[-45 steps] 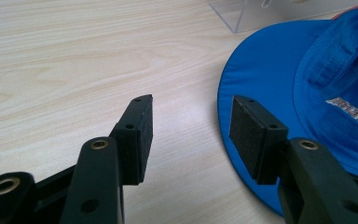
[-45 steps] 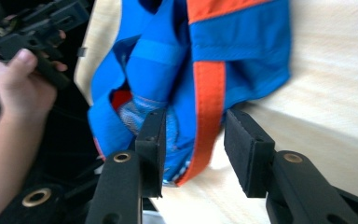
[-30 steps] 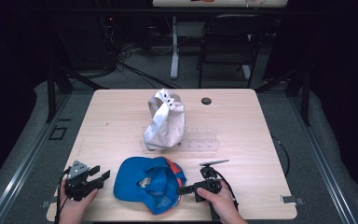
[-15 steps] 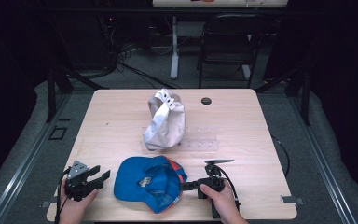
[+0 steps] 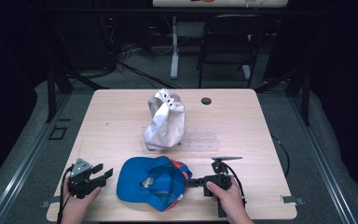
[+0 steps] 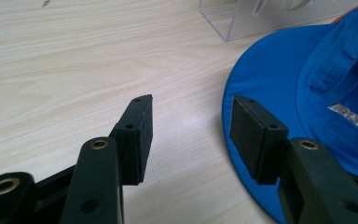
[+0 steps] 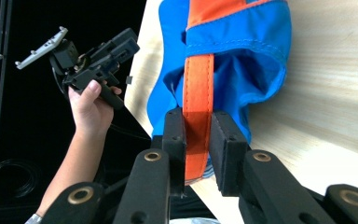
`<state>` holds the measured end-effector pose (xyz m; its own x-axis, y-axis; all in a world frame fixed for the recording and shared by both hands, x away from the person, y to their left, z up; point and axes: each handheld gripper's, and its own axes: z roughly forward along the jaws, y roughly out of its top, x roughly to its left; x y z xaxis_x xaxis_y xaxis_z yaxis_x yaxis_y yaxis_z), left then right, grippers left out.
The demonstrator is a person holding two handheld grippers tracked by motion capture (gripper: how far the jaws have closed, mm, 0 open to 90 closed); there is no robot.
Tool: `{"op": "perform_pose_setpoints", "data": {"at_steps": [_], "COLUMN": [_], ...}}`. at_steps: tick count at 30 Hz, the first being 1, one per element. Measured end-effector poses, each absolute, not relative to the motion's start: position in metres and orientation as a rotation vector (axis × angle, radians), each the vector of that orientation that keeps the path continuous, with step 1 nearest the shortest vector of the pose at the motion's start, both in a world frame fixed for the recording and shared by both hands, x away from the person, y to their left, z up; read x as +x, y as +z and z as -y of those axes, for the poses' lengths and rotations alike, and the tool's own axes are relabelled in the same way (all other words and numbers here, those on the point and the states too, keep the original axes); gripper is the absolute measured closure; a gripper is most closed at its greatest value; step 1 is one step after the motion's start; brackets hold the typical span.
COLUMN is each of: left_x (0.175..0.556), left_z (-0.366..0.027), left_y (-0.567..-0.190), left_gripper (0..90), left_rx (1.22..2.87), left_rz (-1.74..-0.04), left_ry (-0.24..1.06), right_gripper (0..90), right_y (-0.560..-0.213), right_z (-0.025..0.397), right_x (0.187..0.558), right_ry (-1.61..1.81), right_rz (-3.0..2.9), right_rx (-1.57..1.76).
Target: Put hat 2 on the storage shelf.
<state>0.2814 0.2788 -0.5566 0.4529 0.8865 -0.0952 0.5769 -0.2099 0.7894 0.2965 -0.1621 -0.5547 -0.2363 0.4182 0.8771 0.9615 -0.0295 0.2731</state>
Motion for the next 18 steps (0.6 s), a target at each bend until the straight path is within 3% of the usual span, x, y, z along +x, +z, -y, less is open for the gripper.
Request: {"op": "perform_pose_setpoints", "data": {"at_steps": [18], "left_x": [0.306], "left_z": [-0.254], "left_y": [-0.556], "left_gripper": [49.7], "left_rx": [1.932], "left_rz": [-1.146], "left_ry": [0.438], "right_gripper": [77.7], "right_y": [-0.493], "right_z": [0.215], "right_x": [0.296], "right_ry": [-1.241], "right_rz": [1.642], "right_rx": [-1.546]}}
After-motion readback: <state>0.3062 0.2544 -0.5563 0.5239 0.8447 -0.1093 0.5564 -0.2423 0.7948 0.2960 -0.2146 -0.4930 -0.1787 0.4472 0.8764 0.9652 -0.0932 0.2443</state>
